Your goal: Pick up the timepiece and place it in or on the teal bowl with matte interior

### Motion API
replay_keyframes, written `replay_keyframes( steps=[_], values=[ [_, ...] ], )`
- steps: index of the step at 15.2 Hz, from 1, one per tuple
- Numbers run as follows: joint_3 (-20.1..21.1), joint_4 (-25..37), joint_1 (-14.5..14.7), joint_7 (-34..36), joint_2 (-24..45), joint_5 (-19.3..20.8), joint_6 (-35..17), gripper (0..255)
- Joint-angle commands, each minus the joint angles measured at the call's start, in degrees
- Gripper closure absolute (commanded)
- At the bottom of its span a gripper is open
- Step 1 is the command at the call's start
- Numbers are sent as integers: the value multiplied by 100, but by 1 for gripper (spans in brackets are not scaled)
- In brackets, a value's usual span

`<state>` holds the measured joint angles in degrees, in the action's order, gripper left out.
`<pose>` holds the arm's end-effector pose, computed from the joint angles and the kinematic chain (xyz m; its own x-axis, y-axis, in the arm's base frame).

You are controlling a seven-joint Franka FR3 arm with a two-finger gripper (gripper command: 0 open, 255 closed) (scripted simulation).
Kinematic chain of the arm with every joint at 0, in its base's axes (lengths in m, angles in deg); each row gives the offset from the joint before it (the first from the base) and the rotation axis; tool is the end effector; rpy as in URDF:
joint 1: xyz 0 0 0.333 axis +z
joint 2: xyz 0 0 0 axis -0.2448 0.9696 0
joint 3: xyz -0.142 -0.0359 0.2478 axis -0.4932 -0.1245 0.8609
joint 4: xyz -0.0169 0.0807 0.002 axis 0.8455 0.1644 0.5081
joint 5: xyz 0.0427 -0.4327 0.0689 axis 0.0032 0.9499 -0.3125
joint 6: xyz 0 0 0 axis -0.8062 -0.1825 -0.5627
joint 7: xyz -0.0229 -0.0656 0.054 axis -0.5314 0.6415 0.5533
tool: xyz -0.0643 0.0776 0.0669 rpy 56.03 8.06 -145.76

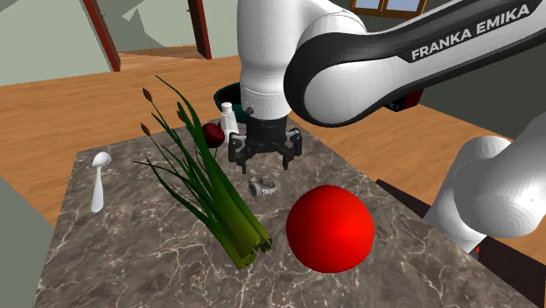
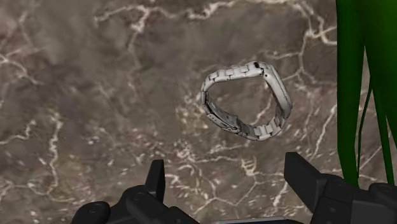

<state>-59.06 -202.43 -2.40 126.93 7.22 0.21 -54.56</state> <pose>0.3817 0.3225 0.4112 0.8280 -0.5410 0.1474 -0.5430 -0.8392 -0.0296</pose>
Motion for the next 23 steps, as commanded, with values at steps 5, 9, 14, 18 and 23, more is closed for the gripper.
replay_keyframes(
  steps=[5,9,14,18,23],
  values=[
    [1,-4,-1,1,3,1,-8,255],
    [1,-4,-1,1,3,1,-8,255],
    [1,-4,-1,1,3,1,-8,255],
    [770,-66,25,912,-478,692,-46,0],
    [1353,-201,-99,1501,-620,1164,-235,0]
  ],
)
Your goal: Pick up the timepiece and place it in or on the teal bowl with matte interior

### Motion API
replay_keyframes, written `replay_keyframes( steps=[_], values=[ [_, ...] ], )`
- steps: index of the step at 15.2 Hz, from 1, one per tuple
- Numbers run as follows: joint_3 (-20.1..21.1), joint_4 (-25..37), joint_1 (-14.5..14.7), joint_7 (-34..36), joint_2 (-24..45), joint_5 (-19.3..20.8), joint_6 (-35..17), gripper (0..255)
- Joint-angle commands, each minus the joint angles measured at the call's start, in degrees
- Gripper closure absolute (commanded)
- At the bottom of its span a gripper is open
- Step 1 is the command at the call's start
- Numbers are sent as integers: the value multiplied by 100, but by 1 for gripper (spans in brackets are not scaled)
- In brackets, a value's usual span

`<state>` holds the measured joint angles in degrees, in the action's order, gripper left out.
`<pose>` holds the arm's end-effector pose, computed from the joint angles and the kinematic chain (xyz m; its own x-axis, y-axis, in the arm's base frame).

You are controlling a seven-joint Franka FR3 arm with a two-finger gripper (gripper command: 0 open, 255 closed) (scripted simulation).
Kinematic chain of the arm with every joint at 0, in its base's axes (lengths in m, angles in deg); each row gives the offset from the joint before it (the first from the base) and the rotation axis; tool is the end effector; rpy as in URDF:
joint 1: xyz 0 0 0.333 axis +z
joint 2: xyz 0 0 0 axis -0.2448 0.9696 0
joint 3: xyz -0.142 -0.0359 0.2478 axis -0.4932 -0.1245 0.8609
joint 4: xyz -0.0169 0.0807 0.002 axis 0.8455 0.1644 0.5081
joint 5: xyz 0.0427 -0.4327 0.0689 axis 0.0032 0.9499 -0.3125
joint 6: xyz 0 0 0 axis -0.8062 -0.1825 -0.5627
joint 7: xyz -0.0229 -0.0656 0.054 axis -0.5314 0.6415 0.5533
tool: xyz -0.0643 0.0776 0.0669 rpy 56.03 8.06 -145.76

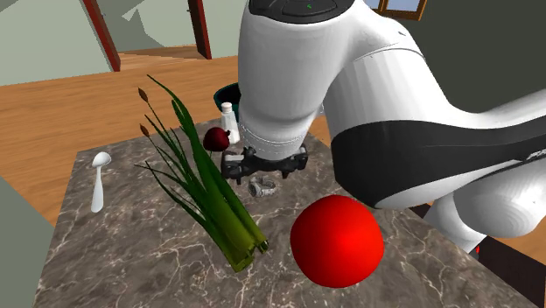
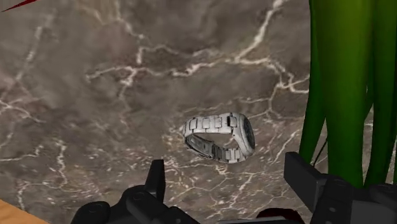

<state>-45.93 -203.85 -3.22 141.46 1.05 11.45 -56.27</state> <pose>0.3118 0.3841 0.4203 0.7615 -0.4745 0.4416 -0.5103 -0.8589 -0.0430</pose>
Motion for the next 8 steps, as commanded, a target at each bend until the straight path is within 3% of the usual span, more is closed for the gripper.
replay_keyframes(
  steps=[1,8],
  values=[
    [52,-107,-41,65,31,65,-145,0],
    [101,-269,-140,136,164,169,-431,0]
  ],
)
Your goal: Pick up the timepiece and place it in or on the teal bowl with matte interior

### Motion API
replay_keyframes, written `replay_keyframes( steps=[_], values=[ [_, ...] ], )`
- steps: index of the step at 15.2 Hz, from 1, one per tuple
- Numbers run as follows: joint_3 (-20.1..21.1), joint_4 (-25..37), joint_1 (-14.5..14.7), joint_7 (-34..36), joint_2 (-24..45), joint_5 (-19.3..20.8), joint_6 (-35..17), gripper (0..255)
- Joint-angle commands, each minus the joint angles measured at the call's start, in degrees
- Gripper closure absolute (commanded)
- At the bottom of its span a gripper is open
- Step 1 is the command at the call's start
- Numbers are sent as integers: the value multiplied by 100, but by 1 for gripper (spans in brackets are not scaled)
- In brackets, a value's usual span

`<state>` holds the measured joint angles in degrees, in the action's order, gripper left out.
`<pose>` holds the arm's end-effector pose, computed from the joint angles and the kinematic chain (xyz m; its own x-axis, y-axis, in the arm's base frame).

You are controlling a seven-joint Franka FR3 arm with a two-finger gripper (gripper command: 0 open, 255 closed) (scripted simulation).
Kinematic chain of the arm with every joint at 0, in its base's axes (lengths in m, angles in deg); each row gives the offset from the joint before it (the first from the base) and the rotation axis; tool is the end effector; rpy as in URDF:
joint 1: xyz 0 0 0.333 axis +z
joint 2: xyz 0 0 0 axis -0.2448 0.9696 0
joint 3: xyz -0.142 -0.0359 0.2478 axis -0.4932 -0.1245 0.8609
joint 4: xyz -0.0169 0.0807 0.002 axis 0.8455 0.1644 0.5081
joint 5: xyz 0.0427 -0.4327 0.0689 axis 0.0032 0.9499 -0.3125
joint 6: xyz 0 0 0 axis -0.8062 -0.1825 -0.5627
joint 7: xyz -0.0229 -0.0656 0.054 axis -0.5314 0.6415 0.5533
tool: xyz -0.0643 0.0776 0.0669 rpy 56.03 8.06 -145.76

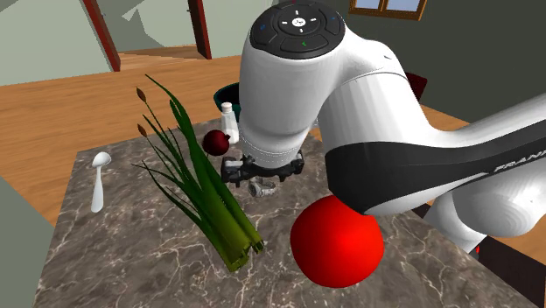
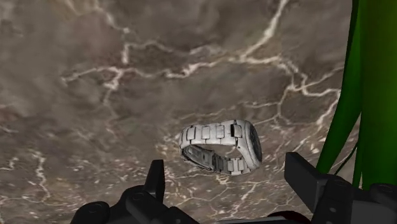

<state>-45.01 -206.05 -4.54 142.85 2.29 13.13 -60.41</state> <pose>0.3196 0.3790 0.3976 0.7541 -0.4747 0.4538 -0.5087 -0.8593 -0.0534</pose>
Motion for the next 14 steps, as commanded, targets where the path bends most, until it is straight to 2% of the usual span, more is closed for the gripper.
replay_keyframes(
  steps=[1,4,5,14],
  values=[
    [8,-49,-7,-3,40,1,-17,0],
    [6,-49,-5,-1,41,3,-16,0],
    [9,-52,3,3,33,-4,-10,255],
    [6,-49,-5,-1,41,3,-16,255]
  ],
)
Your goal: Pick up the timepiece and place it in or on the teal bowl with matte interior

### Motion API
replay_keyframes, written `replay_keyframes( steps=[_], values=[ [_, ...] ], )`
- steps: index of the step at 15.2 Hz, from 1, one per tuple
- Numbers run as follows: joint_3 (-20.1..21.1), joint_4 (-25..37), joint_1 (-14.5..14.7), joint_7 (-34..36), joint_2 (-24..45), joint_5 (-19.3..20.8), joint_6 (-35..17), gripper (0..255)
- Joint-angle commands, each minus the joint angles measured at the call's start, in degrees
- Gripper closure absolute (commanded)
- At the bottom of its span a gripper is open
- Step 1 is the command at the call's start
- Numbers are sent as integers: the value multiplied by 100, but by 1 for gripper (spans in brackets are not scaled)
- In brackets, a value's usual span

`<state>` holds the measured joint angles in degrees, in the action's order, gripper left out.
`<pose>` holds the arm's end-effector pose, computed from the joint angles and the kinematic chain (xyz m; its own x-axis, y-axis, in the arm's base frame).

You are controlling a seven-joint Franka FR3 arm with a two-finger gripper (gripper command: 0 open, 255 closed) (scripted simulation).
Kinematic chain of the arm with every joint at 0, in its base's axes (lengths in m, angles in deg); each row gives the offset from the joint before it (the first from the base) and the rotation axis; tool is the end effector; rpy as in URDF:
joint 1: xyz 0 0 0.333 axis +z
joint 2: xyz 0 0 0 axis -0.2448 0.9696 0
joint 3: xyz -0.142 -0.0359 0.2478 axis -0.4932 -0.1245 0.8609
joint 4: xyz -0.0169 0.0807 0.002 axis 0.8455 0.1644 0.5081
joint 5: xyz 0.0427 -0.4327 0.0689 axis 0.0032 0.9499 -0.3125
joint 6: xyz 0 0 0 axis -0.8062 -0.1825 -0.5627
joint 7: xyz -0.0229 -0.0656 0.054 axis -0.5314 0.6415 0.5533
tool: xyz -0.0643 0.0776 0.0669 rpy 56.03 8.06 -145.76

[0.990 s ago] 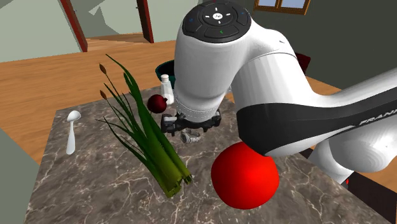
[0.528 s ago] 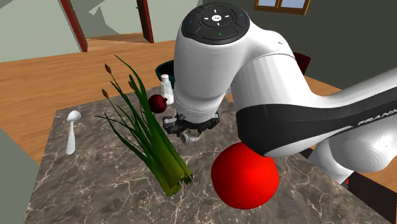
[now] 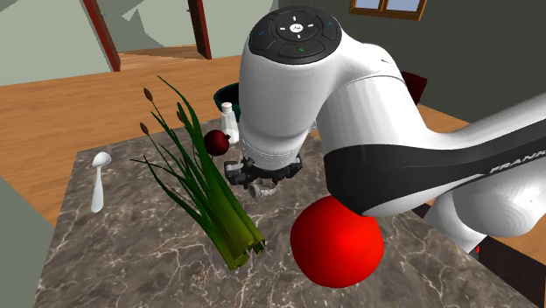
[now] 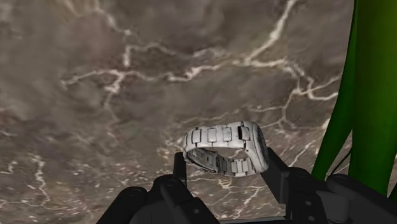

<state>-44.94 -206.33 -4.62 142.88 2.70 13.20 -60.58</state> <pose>0.3201 0.3779 0.3926 0.7574 -0.4733 0.4498 -0.5095 -0.8592 -0.0463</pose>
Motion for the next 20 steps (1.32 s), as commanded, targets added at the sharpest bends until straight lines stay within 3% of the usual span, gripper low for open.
replay_keyframes(
  steps=[1,20],
  values=[
    [-33,30,19,-45,-28,-24,73,255],
    [-449,1216,100,-659,-293,-173,1425,255]
  ],
)
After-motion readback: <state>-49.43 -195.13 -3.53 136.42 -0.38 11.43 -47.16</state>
